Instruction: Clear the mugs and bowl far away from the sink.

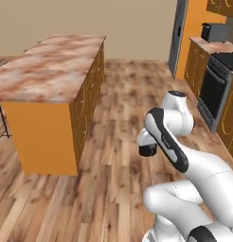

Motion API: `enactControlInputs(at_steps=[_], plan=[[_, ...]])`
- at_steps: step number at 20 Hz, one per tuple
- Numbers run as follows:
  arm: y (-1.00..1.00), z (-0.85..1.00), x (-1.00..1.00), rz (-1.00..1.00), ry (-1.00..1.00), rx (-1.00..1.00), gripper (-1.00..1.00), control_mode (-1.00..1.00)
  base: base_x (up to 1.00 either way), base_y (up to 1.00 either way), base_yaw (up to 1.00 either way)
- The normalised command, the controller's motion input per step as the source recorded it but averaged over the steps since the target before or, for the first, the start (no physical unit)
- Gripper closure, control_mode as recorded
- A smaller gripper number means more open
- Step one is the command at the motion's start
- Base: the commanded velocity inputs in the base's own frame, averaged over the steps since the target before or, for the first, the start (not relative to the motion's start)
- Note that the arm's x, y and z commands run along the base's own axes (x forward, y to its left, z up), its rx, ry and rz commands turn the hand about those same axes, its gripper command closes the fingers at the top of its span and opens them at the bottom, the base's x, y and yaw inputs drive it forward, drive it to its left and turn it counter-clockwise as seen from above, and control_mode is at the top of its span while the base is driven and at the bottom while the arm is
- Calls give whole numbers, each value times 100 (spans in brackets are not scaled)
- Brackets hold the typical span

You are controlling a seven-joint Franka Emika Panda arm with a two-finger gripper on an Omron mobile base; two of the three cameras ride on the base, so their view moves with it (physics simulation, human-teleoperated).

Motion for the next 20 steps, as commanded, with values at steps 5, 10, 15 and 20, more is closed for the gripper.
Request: enactControlInputs(at_steps=[5, 10, 15, 20], plan=[[0, 0, 0, 0, 0, 0, 100, 100, 100, -69, 50], [0, 0, 0, 0, 0, 0, 100, 100, 100, -90, 52], [0, 0, 0, 0, 0, 0, 100, 100, 100, -100, 53], [0, 0, 0, 0, 0, 0, 100, 100, 83, -100, 48]])
